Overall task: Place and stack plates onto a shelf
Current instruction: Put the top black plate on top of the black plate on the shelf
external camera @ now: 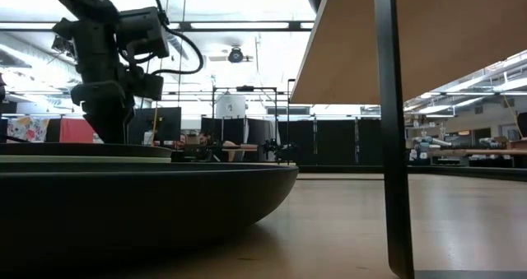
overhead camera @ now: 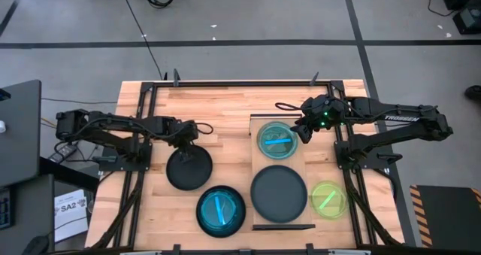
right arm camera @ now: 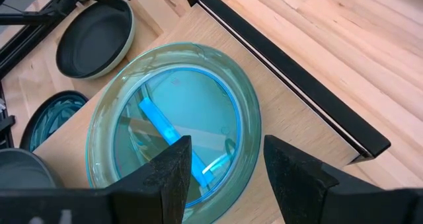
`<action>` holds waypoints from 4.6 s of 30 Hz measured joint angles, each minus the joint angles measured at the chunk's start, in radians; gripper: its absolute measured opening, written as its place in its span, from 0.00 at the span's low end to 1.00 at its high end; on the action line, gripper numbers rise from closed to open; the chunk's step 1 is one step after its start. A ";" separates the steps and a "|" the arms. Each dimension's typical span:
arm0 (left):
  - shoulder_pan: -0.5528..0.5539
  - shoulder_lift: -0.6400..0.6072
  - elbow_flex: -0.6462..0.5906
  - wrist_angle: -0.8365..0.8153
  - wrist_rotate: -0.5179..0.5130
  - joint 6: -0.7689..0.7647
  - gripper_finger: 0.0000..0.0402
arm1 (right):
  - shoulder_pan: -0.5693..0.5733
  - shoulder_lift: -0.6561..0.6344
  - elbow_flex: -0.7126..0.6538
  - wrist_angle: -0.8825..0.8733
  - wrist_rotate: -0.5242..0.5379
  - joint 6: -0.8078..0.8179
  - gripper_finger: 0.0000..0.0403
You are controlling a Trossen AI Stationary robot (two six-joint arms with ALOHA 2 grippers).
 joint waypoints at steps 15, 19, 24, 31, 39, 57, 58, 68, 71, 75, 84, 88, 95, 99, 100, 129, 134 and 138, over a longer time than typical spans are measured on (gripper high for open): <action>0.007 0.000 0.000 -0.006 0.027 -0.023 0.33 | 0.000 0.000 0.000 0.000 0.000 0.000 0.48; 0.007 0.000 0.000 -0.006 0.027 -0.023 0.33 | 0.000 0.000 0.000 0.000 0.000 0.000 0.48; 0.007 0.000 0.000 -0.006 0.027 -0.023 0.31 | 0.000 0.000 0.000 0.000 0.000 0.000 0.48; 0.007 0.001 0.000 -0.008 0.024 -0.023 0.26 | 0.000 0.000 0.000 0.000 0.000 0.000 0.48; 0.007 0.001 0.000 -0.008 0.012 -0.022 0.24 | 0.000 0.000 0.000 0.000 -0.001 0.001 0.48; 0.007 0.001 -0.001 -0.030 0.015 -0.011 0.24 | 0.000 -0.111 0.000 -0.023 -0.005 -0.057 0.48; 0.007 0.001 -0.001 -0.030 0.023 -0.011 0.24 | 0.000 -0.113 0.000 -0.030 -0.002 -0.067 0.48; 0.007 0.001 -0.001 -0.037 0.026 -0.012 0.17 | 0.000 -0.113 0.000 -0.060 0.000 -0.095 0.48; 0.007 0.001 -0.001 -0.038 0.028 -0.015 0.10 | 0.000 -0.113 0.000 -0.060 0.000 -0.095 0.48; 0.007 0.001 -0.001 -0.032 0.031 -0.018 0.05 | 0.000 -0.113 0.000 -0.060 0.001 -0.095 0.48; 0.007 -0.002 0.000 -0.036 0.028 -0.015 0.04 | 0.000 -0.112 0.000 -0.060 0.001 -0.096 0.48; 0.007 -0.014 0.016 -0.071 0.027 -0.016 0.03 | 0.000 -0.112 0.000 -0.060 0.001 -0.096 0.48; 0.007 -0.014 0.119 -0.187 0.008 -0.009 0.03 | 0.000 -0.112 0.000 -0.060 0.001 -0.096 0.48; 0.007 -0.014 0.179 -0.239 -0.008 -0.009 0.03 | 0.000 -0.112 0.000 -0.060 0.001 -0.096 0.48; 0.007 -0.014 0.193 -0.254 -0.018 -0.010 0.03 | 0.000 -0.112 0.000 -0.060 0.001 -0.096 0.48; 0.007 -0.015 0.681 -0.508 -0.207 -0.012 0.03 | 0.000 -0.039 0.000 0.378 0.102 -0.096 0.48; 0.007 -0.015 0.727 -0.509 -0.258 -0.013 0.03 | 0.000 0.037 0.000 0.539 0.133 -0.096 0.48; 0.007 -0.015 0.745 -0.502 -0.277 -0.014 0.03 | 0.000 0.107 0.000 0.675 0.133 -0.096 0.48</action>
